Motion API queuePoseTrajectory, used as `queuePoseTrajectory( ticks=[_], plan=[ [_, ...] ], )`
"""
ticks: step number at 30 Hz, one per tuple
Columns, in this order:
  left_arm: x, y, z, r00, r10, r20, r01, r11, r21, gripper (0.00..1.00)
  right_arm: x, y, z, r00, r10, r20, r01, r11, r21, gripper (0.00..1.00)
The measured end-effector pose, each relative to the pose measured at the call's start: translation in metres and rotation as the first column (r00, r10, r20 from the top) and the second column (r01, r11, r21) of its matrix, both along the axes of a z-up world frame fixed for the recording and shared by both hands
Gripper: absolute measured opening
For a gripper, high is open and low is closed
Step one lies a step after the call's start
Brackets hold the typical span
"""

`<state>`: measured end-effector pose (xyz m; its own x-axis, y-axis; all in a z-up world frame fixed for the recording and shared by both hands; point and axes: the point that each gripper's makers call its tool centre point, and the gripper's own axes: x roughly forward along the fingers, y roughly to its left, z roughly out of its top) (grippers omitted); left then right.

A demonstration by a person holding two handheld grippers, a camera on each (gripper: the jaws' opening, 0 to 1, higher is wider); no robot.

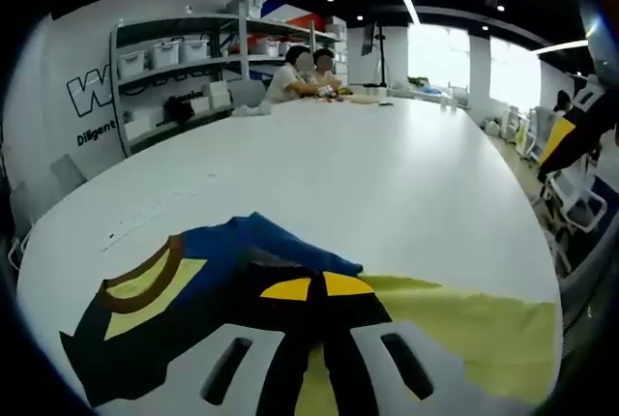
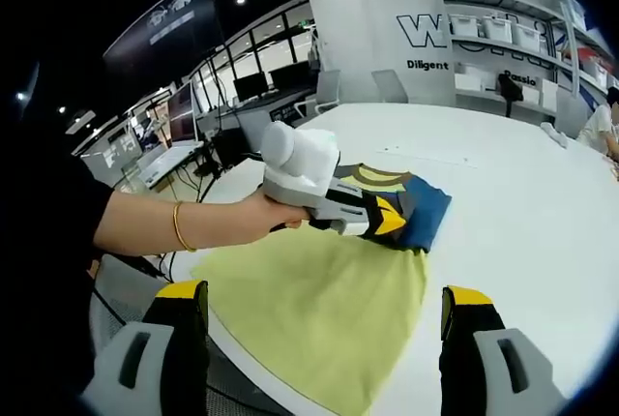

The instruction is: Fold the garment on the visible template until the final outline fits inside the template.

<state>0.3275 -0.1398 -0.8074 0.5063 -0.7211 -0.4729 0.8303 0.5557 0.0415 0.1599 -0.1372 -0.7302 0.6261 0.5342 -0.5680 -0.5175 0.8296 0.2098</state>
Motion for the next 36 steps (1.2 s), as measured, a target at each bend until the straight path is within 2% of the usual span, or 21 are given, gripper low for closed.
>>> queuePoseTrajectory(
  ticks=[2,5,8,13,17,21,23,28,31,35,36],
  plan=[
    [0.007,0.014,0.009,0.999,0.036,0.011,-0.036,0.999,-0.002,0.03,0.001,0.0,0.0,1.0,0.0,0.0,0.0,1.0,-0.001,0.99],
    [0.022,0.044,0.021,0.995,0.094,0.035,-0.094,0.996,0.001,0.15,0.004,-0.001,0.0,1.0,-0.006,0.009,0.006,1.0,-0.009,0.99],
    [0.031,0.071,0.025,0.989,0.149,0.023,-0.149,0.989,0.002,0.29,0.009,-0.003,0.0,1.0,-0.027,0.011,0.026,1.0,0.006,0.99],
    [0.035,0.097,0.03,0.98,0.194,0.037,-0.194,0.981,0.003,0.42,0.022,-0.005,0.001,0.998,-0.053,0.028,0.053,0.999,0.01,0.99],
    [0.037,0.124,0.028,0.965,0.26,0.016,-0.26,0.966,0.001,0.52,0.037,-0.007,0.001,0.997,-0.063,0.045,0.064,0.998,0.0,0.99],
    [0.034,0.146,0.024,0.959,0.282,0.025,-0.283,0.959,0.009,0.53,0.048,-0.005,-0.002,0.997,-0.062,0.047,0.062,0.998,0.007,0.99],
    [0.032,0.162,0.017,0.952,0.306,0.015,-0.307,0.951,0.029,0.54,0.052,-0.004,-0.005,0.997,-0.061,0.043,0.061,0.998,0.003,0.99],
    [0.027,0.199,0.006,0.932,0.36,0.034,-0.362,0.929,0.073,0.52,0.062,-0.005,-0.013,0.997,-0.076,0.034,0.076,0.997,0.009,0.99],
    [0.023,0.216,-0.003,0.93,0.365,0.046,-0.368,0.922,0.121,0.5,0.064,-0.007,-0.018,0.996,-0.085,0.026,0.084,0.996,0.005,0.99],
    [0.016,0.228,-0.01,0.932,0.358,0.049,-0.362,0.921,0.145,0.49,0.062,-0.008,-0.019,0.996,-0.086,0.019,0.086,0.996,-0.002,0.99],
    [0.014,0.234,-0.012,0.932,0.357,0.064,-0.363,0.917,0.163,0.48,0.061,-0.008,-0.019,0.996,-0.087,0.02,0.087,0.996,-0.007,0.99]
  ],
)
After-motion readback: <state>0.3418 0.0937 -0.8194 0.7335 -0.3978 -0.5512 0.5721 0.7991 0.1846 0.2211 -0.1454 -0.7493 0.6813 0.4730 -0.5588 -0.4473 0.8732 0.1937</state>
